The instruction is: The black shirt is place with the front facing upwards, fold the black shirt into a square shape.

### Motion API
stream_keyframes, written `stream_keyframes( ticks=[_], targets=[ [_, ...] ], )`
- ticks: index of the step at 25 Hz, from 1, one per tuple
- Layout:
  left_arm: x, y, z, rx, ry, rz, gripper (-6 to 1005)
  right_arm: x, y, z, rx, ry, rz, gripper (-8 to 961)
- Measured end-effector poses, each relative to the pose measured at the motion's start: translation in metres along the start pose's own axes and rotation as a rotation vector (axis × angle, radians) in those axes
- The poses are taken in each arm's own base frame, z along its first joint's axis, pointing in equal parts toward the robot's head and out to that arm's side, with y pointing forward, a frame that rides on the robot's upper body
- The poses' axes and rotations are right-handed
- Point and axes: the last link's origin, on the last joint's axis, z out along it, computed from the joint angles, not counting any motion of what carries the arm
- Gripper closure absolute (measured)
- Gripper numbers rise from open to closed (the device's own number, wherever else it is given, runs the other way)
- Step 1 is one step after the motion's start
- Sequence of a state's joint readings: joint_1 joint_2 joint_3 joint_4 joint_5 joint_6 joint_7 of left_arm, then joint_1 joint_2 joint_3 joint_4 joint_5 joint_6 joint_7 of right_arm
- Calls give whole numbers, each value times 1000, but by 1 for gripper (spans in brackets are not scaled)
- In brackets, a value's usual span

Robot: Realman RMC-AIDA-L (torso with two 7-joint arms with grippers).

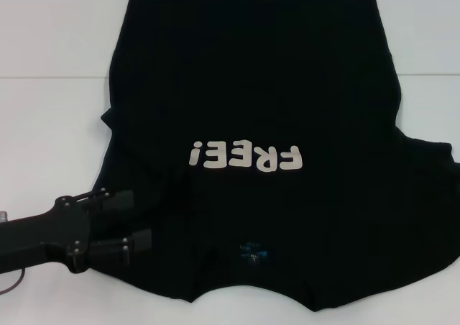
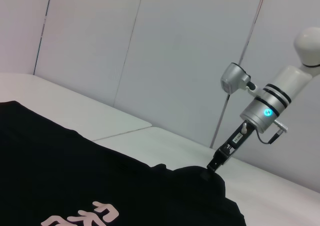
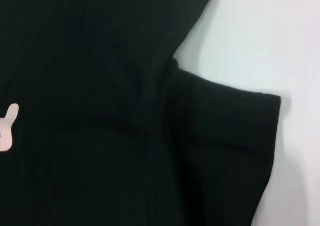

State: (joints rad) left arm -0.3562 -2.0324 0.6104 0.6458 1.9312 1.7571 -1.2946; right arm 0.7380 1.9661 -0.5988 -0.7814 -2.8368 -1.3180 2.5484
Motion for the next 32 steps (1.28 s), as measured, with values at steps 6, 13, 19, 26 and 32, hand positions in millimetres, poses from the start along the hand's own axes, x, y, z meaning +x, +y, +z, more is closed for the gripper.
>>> stream_keyframes(
  ticks=[6, 13, 19, 26, 32],
  targets=[
    [-1, 1, -1, 0, 1, -5, 130, -6, -11, -22, -34, -101, 39, 922],
    [-3, 2, -4, 2, 1, -17, 130, -18, -15, -53, -110, -239, 64, 926],
    [-5, 3, -5, 1, -5, -21, 130, -35, 16, -52, -187, -250, -21, 906],
    [-6, 4, -5, 0, -9, -26, 130, -57, 80, -28, -252, -201, -178, 869],
    [-8, 5, -7, 4, -10, -32, 131, -58, 111, -7, -262, -156, -238, 836]
  ],
)
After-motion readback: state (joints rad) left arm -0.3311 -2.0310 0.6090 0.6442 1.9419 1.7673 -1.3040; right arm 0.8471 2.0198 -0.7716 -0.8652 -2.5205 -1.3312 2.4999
